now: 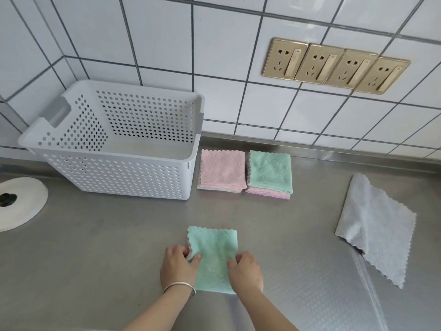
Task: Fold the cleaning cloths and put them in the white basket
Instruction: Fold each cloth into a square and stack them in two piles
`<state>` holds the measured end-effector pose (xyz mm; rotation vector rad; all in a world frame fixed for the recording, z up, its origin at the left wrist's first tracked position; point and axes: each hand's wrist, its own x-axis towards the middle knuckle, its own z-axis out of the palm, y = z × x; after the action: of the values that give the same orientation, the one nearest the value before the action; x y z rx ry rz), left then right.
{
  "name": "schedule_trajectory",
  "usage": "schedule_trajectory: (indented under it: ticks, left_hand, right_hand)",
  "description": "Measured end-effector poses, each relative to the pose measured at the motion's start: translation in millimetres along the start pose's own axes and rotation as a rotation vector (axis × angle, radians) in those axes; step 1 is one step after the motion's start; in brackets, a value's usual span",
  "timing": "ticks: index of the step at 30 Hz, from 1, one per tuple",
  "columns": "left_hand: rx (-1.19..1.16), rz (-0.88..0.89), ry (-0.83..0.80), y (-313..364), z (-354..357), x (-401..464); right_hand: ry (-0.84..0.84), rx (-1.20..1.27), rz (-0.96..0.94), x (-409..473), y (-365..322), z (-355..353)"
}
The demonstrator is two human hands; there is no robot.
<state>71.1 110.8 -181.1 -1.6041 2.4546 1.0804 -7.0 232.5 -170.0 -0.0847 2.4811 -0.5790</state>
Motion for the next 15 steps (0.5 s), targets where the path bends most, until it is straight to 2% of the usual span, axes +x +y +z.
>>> schedule_trajectory:
  ticks: [3,6,9,12,15]
  left_hand:
    - [-0.159,-0.020,-0.001,10,-2,-4]
    - [-0.298,-0.036,0.011,27,-6,-4]
    - [-0.504,-0.015,0.031,60,-14,2]
    - [-0.653,0.111,0.052,102,-26,16]
    - [-0.514,0.360,0.011,132,-27,45]
  right_hand:
    - [-0.007,0.121,0.038,1,-1,-5]
    - [0.004,0.352,0.055,4,-5,-17]
    - [0.038,0.541,0.014,19,-16,-43]
    - [0.073,0.684,-0.050,46,-37,-75]
    - [0.071,0.784,-0.113,77,-62,-104]
